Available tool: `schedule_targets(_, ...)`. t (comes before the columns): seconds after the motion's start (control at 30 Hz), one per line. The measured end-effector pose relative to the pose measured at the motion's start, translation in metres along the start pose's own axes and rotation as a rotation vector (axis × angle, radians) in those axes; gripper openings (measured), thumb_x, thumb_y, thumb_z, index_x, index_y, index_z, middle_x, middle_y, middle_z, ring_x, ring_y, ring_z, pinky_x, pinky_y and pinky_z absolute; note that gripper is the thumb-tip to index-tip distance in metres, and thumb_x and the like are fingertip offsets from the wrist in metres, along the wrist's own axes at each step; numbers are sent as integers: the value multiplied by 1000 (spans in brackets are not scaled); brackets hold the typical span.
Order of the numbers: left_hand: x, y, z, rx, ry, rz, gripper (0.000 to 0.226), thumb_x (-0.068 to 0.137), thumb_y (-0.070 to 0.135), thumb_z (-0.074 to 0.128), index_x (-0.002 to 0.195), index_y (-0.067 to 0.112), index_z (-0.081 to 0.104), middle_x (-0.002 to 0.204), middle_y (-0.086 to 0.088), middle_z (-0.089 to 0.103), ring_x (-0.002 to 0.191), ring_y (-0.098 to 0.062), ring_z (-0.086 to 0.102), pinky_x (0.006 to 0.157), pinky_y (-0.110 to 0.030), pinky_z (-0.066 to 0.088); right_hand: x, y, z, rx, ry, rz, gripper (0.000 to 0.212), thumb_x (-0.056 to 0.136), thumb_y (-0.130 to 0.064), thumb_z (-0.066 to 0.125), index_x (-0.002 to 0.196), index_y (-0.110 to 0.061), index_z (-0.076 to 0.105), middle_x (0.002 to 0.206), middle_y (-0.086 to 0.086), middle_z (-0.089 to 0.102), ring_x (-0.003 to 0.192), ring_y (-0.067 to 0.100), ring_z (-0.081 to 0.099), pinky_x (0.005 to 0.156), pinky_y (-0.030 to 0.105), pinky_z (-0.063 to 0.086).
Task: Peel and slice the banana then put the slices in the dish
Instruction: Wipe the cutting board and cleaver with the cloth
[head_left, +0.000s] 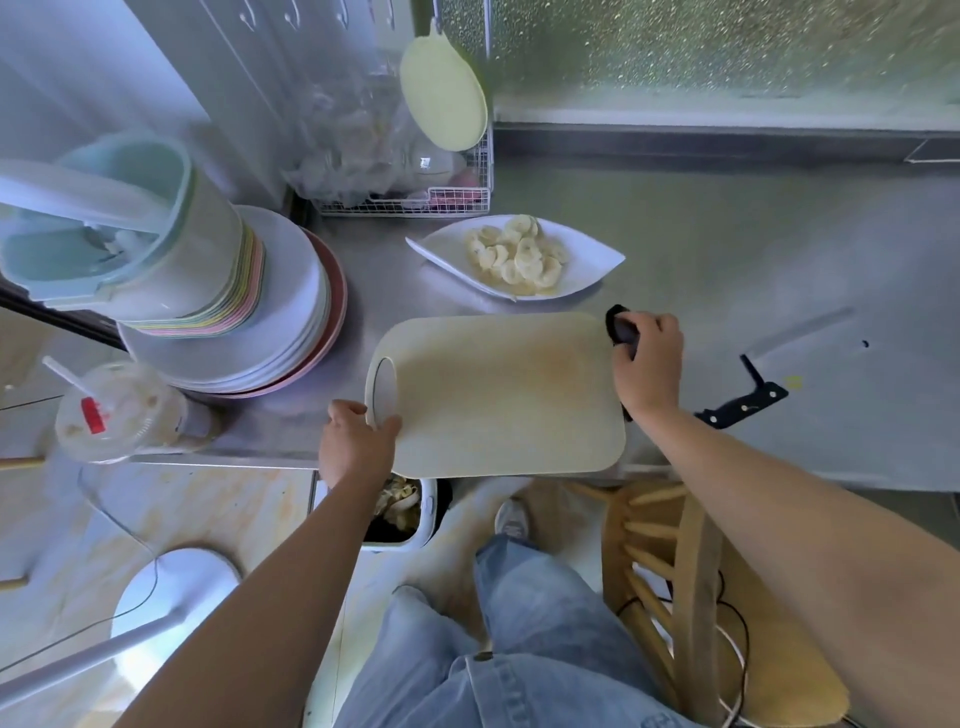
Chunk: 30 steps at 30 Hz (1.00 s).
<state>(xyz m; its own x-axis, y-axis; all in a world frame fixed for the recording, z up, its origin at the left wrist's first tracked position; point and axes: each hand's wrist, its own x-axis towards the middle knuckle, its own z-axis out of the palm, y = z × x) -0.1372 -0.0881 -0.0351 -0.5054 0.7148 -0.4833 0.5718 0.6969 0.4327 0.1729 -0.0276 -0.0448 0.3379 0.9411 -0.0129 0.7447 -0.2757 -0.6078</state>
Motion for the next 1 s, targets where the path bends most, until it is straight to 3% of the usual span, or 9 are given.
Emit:
schedule_targets(0.13,-6,8,5,85,-44,99,48,75,26,75,115,14,50,113,-12,52,79,-25,51,72,-31,41,-18,-11,24,-29,-122,-93,40,85,6,49,121,-9,60,120,15,51,108,35,47,95,33,36)
schedule_targets(0.37,-12,7,5,208,-113,204,75,69,27,84,131,11,45,128,-9,44,107,-30,56,89,-37,45,-81,-34,51,126,-489,-453,36,79,7,55,106,-12,70,111,5,62,102,25,54,92,26,38)
schedule_targets(0.47,-13,3,3,287,-170,312,92,67,32,85,140,13,33,131,-12,37,115,-31,48,97,-36,40,-65,-33,44,164,-291,-364,39,77,7,54,109,-9,68,109,9,60,105,27,53,96,30,39)
schedule_targets(0.57,-20,-11,6,501,-130,447,104,67,43,83,146,14,22,136,-10,32,122,-29,36,103,-36,35,-58,-31,47,88,-143,-210,44,80,7,52,121,-8,61,121,13,55,112,31,49,99,25,31)
schedule_targets(0.67,-23,-27,10,513,-73,526,100,71,42,80,146,11,21,140,-7,34,124,-27,36,105,-36,36,-83,-42,59,12,-370,-300,43,81,2,53,119,-14,64,123,8,54,109,30,48,97,26,29)
schedule_targets(0.77,-23,-33,9,448,-55,563,97,74,40,78,147,10,22,142,-6,36,127,-27,36,107,-36,35,-102,-56,50,186,-626,-319,38,80,-1,54,113,-14,68,116,2,61,108,15,53,94,20,37)
schedule_targets(0.8,-22,-34,9,436,-48,575,96,74,41,78,147,11,23,143,-5,36,128,-27,35,107,-36,35,-98,-60,47,245,-593,-283,36,80,-1,54,112,-13,68,112,3,64,105,14,56,91,20,39)
schedule_targets(0.93,-21,-35,7,427,-31,598,94,75,42,77,146,12,24,144,-2,37,132,-24,30,109,-33,33,-64,-60,53,213,-184,-200,39,80,-10,45,116,-9,62,108,7,62,101,24,56,91,32,43)
schedule_targets(1.0,-20,-34,8,419,-25,600,94,75,42,77,147,13,24,144,-1,37,134,-23,28,110,-32,32,-58,-61,63,59,-217,-173,42,85,-13,45,126,-15,57,123,7,56,112,29,49,99,40,38)
